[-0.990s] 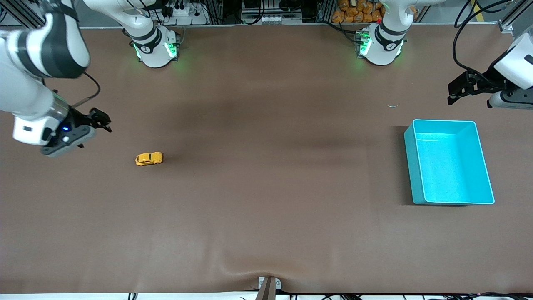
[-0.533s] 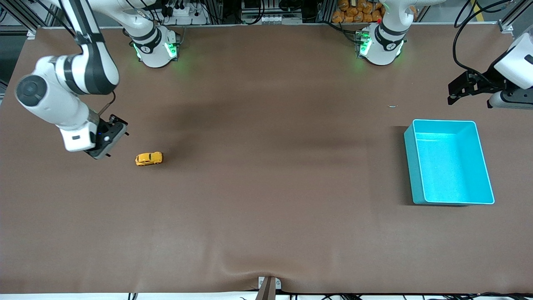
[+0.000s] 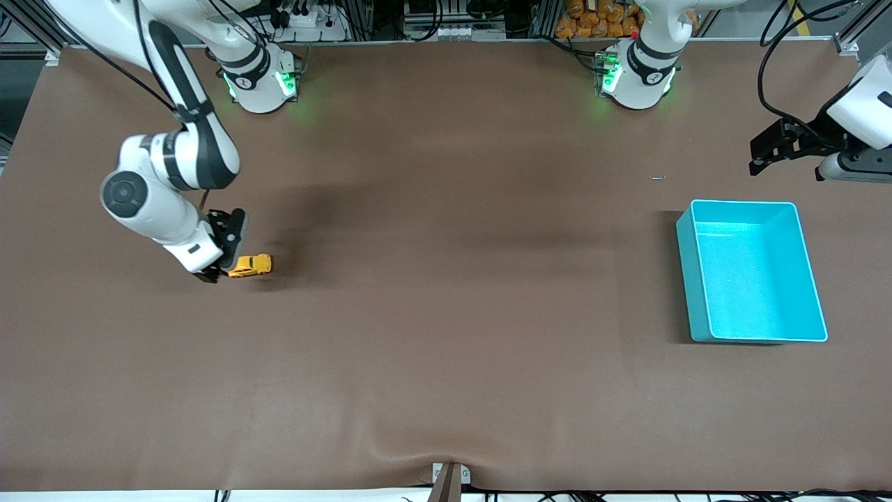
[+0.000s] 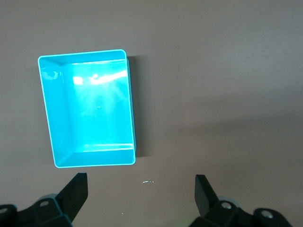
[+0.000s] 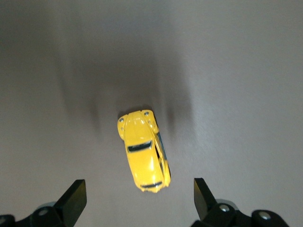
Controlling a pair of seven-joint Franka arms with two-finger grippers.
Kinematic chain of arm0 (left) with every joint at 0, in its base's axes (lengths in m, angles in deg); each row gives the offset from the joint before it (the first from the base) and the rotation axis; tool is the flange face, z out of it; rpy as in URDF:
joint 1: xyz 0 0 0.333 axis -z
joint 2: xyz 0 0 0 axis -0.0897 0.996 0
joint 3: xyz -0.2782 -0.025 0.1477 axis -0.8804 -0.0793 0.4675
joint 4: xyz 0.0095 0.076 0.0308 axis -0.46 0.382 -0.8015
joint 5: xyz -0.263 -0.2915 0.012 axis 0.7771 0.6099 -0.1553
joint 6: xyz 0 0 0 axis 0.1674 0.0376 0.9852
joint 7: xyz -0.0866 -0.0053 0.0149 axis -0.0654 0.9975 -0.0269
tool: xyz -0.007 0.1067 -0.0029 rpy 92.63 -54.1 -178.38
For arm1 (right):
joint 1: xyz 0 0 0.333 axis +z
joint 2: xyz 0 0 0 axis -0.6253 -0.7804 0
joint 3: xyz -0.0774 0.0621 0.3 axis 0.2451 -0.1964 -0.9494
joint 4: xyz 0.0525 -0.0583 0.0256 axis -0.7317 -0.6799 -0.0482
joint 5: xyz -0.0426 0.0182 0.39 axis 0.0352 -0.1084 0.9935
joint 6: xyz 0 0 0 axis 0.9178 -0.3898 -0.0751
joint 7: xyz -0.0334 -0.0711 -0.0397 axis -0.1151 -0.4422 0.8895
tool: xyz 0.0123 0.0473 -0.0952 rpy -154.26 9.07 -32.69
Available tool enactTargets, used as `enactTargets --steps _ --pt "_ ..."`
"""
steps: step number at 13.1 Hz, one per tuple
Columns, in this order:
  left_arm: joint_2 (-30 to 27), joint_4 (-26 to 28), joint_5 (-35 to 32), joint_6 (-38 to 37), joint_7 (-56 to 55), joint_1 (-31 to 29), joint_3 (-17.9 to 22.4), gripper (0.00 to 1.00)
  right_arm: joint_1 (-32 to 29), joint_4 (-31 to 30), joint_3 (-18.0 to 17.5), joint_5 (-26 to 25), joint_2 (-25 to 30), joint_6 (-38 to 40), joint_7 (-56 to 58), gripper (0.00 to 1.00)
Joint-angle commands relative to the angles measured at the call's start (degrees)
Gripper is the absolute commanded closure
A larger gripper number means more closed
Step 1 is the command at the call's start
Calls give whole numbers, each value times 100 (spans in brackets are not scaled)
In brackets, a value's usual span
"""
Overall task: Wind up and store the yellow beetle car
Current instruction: 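Reach the right gripper down over the yellow beetle car, then close the right gripper on the yellow car's body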
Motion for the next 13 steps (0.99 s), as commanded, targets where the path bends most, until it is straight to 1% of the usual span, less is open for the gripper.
enactTargets --steps 1,4,5,6,8,10,12,13 --pt "7 -47 20 10 98 -44 -19 0 36 93 20 -80 -349 -134 303 0" --pt "7 -47 20 10 98 -44 -19 0 63 93 20 -80 -578 -406 601 9" --pt "7 -47 20 19 98 -44 -19 0 63 93 20 -80 -649 -477 628 14" --pt "7 -47 20 11 89 -44 -19 0 63 93 20 -89 -693 -521 646 22" --pt "7 -47 20 11 98 -44 -19 0 63 102 20 -89 -754 -574 646 36" --pt "7 -47 20 19 98 -44 -19 0 63 102 20 -89 -833 -679 646 52" --pt "7 -47 20 10 89 -44 -19 0 54 102 20 -89 -851 -688 646 65" --pt "7 -47 20 19 98 -44 -19 0 45 102 20 -89 -860 -688 646 73"
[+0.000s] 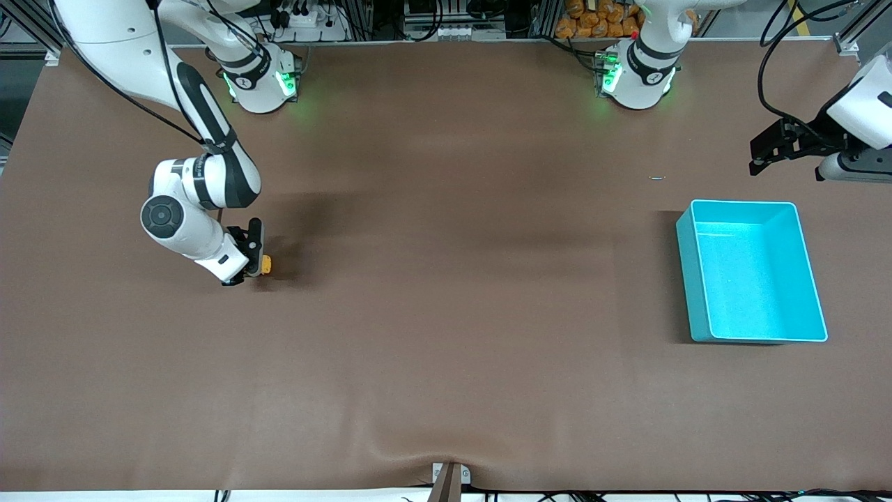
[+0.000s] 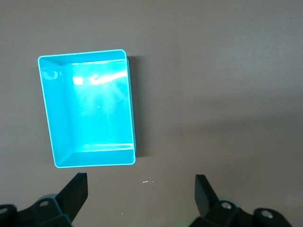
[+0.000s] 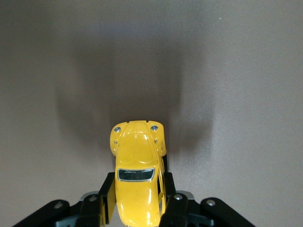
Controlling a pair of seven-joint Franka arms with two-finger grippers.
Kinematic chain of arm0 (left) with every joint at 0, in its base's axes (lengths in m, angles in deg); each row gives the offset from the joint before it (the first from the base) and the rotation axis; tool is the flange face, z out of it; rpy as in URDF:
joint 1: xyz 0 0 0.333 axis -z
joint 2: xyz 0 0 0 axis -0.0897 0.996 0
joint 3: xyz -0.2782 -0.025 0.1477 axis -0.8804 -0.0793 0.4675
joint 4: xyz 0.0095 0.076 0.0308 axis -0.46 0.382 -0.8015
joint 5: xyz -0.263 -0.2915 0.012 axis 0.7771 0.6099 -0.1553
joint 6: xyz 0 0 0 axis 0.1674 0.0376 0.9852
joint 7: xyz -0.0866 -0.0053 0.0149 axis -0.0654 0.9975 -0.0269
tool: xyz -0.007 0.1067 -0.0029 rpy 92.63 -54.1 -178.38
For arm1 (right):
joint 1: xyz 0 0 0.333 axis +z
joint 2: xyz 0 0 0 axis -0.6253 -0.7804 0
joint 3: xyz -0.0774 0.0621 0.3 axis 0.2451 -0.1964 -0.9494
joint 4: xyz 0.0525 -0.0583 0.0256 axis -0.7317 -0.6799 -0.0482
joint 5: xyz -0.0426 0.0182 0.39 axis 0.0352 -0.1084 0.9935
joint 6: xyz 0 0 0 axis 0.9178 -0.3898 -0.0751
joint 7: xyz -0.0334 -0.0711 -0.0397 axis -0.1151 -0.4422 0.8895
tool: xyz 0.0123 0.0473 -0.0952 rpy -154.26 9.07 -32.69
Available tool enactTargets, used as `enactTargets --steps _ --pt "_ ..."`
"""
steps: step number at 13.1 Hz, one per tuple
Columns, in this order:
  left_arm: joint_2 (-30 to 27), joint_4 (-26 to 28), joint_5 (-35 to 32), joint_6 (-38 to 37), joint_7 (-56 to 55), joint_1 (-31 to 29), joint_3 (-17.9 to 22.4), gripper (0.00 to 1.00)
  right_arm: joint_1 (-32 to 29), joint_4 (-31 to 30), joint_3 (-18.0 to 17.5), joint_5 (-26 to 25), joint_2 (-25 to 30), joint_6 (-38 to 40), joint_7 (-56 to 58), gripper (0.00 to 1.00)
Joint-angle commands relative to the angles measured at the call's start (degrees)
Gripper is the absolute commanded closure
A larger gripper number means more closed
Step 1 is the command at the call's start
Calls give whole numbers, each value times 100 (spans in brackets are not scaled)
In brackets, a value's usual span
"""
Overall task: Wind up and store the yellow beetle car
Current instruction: 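Close the right gripper on the yellow car's body, then pull the car backward along the table with the right gripper to wind it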
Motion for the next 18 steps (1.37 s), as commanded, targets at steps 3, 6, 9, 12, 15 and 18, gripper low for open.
enactTargets --steps 3,6,9,12,15,18 --pt "6 -47 20 19 98 -44 -19 0 -42 63 19 -84 -177 -105 24 80" --pt "6 -47 20 19 98 -44 -19 0 -165 63 19 -75 -247 -114 -46 80" --pt "6 -47 20 19 98 -44 -19 0 -332 124 28 -66 -335 -114 -64 80" --pt "6 -47 20 19 98 -35 -19 0 -551 177 28 -66 -475 -114 -47 80" --pt "6 -56 20 19 98 -44 -19 0 -727 194 28 -66 -493 -106 23 80" --pt "6 -56 20 19 98 -44 -19 0 -903 221 28 -84 -555 -106 155 80"
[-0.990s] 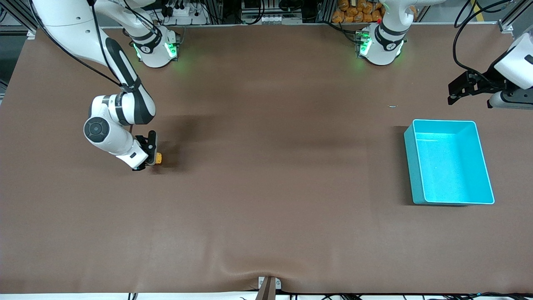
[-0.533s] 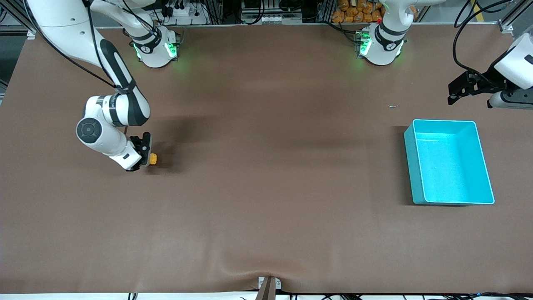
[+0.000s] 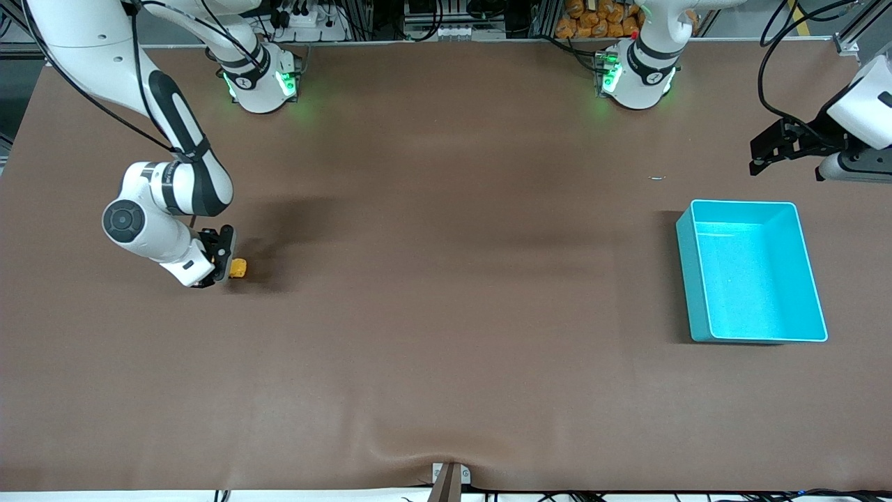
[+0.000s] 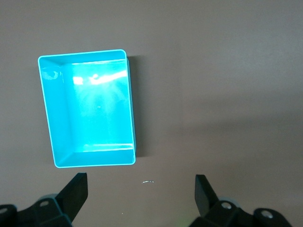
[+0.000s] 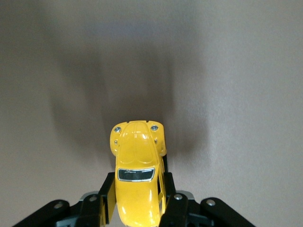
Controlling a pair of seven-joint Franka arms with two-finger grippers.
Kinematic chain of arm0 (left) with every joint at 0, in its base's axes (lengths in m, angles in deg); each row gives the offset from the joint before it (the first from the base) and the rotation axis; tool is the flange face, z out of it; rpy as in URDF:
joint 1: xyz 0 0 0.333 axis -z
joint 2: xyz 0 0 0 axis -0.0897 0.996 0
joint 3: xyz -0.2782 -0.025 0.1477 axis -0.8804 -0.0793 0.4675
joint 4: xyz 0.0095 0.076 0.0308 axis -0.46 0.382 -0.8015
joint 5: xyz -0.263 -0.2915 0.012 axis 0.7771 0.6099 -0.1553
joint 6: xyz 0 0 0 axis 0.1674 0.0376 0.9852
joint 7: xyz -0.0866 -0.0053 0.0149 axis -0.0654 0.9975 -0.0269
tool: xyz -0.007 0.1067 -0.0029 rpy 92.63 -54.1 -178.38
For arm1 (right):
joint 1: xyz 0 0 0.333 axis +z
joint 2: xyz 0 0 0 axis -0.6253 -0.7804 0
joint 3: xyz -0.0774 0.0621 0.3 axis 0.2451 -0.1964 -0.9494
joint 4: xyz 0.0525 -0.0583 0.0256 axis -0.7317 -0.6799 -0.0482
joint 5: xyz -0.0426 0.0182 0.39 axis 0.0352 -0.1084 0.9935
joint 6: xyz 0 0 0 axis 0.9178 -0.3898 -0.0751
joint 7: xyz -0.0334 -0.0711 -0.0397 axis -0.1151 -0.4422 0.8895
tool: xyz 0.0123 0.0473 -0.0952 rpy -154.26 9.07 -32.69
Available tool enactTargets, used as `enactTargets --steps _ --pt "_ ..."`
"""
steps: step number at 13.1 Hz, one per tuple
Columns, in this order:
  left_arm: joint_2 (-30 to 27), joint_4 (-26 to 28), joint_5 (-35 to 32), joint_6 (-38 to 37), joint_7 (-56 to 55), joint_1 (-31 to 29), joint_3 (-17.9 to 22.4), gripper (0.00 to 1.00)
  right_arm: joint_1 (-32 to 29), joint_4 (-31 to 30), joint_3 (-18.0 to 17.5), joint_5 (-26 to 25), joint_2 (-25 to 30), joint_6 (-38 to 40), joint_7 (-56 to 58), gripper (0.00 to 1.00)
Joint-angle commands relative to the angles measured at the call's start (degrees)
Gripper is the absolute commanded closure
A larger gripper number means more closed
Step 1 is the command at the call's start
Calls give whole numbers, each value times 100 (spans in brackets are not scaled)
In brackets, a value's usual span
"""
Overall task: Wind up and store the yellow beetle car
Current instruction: 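Pull the car backward along the table with the right gripper to wind it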
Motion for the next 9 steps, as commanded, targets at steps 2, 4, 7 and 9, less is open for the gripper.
enactTargets --steps 2,4,7,9 --pt "6 -47 20 19 98 -43 -11 0 -345 210 -41 -84 -556 -152 310 80" --pt "6 -56 20 19 89 -25 -20 0 -416 280 -41 -93 -626 -152 476 80" --pt "-2 -64 29 19 98 -25 -20 0 -591 412 -32 -93 -740 -143 784 80" --pt "6 -64 28 19 98 -25 -20 0 -714 474 -32 -93 -776 -117 969 79"
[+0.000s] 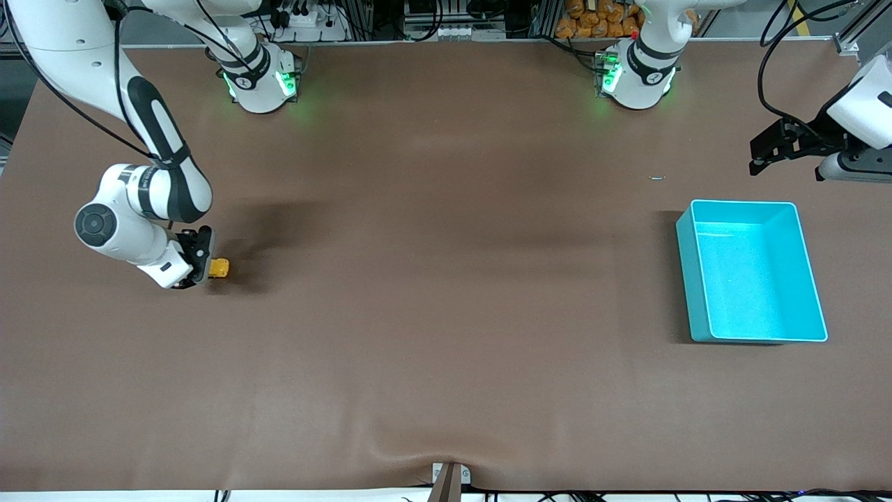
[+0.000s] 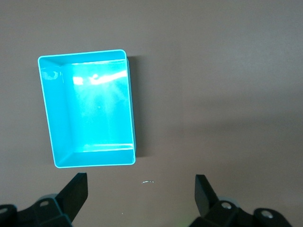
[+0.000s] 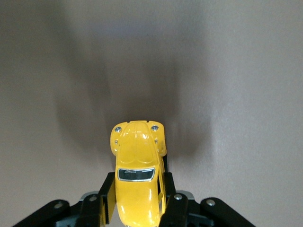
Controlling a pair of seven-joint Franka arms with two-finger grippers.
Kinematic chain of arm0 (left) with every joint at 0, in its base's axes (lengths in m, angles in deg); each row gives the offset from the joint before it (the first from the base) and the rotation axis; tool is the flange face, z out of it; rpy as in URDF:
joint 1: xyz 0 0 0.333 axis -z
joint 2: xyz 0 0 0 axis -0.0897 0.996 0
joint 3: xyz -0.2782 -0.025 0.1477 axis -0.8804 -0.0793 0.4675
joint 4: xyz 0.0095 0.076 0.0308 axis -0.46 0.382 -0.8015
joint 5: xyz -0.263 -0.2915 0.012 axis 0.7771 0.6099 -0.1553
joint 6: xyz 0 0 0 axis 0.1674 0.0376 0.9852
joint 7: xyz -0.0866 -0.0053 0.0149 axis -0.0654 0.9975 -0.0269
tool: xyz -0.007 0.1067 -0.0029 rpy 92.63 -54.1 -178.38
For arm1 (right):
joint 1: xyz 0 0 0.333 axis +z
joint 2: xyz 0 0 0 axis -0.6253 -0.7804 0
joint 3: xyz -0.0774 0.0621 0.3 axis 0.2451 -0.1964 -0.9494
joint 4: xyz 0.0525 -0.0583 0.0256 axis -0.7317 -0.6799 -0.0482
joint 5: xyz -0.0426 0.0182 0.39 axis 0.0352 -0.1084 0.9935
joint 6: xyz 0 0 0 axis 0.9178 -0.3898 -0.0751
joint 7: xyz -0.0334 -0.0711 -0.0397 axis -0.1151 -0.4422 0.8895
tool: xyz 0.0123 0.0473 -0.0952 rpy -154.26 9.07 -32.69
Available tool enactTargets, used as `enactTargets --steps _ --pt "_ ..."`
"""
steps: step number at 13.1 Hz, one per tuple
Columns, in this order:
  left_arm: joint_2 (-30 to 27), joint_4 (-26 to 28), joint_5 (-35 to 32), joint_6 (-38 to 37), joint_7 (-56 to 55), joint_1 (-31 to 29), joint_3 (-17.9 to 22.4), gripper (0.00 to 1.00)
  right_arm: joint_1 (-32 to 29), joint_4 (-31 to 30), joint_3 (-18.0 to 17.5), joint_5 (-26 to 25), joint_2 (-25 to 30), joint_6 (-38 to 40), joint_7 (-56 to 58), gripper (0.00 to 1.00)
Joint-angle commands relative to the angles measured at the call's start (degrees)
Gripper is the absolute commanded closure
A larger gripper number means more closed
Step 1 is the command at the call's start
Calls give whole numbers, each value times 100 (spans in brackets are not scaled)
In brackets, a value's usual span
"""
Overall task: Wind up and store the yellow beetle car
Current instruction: 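Pull the car backward along the table with the right gripper to wind it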
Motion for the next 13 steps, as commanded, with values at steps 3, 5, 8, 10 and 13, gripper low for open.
enactTargets --steps 3,5,8,10,13 --pt "-11 -62 37 11 98 -10 -28 0 -402 319 -44 -101 -668 -265 443 78" --pt "-2 -54 55 10 98 -36 -28 0 -507 328 -44 -102 -668 -256 444 77" --pt "6 -53 37 10 98 -45 -19 0 -718 354 -44 -110 -686 -247 461 75" --pt "6 -45 37 10 98 -45 -10 0 -824 415 -44 -110 -756 -247 601 75" --pt "-2 -54 37 10 89 -28 -27 0 -938 547 -44 -102 -800 -238 725 64"
